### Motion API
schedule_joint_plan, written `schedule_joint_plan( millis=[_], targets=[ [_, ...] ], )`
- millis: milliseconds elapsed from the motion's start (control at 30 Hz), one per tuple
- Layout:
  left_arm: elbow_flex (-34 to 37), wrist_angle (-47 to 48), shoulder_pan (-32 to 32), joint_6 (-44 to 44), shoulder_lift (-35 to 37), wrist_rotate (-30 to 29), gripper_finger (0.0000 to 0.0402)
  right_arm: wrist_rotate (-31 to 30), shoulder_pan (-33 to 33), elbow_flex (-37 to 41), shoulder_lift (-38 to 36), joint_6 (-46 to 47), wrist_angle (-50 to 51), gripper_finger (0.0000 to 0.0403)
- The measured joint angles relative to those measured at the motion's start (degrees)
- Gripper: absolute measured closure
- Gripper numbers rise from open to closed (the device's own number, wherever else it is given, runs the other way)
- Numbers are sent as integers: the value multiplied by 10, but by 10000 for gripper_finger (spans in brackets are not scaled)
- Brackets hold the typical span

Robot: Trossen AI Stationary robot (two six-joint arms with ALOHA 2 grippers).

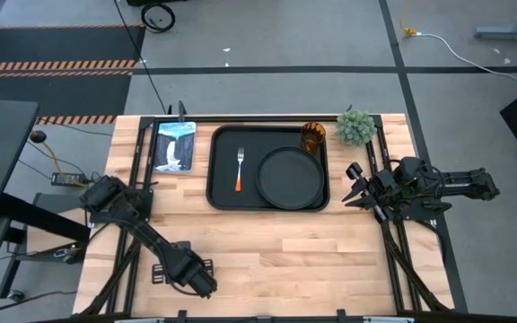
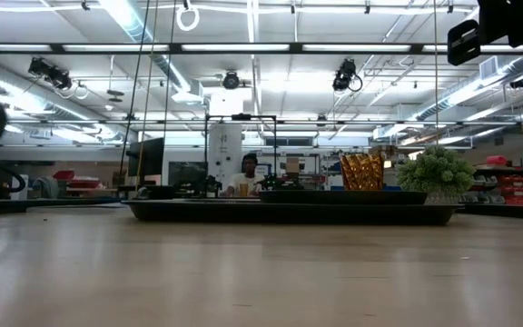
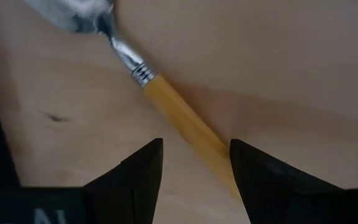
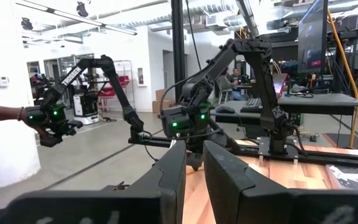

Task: Pick and place plate/cup/fork/spoon on tray
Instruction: Put the yellow spoon to the left of the orange fork on the black tray

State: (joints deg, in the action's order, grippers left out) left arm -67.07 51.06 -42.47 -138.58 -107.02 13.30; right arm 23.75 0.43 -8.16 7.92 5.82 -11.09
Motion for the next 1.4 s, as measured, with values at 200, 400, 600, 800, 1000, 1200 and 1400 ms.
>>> schedule_joint_plan(
  millis=[200,400,600,800,1000,1200,1400],
  targets=[
    [0,-21,-26,1,0,23,205,0,0,0,0,0,0,339],
    [0,-25,-50,-1,0,35,205,0,0,0,0,0,0,339],
    [0,-26,-67,0,0,34,205,0,0,0,0,0,-1,339],
    [0,-35,-67,7,0,-3,205,0,0,0,0,2,-9,339],
    [0,-26,-66,3,0,-6,206,2,0,0,0,2,-9,339],
    [0,20,-66,2,0,-23,226,12,0,0,0,4,-14,339],
    [0,39,-66,5,0,-32,245,15,0,0,0,7,-31,339]
  ],
)
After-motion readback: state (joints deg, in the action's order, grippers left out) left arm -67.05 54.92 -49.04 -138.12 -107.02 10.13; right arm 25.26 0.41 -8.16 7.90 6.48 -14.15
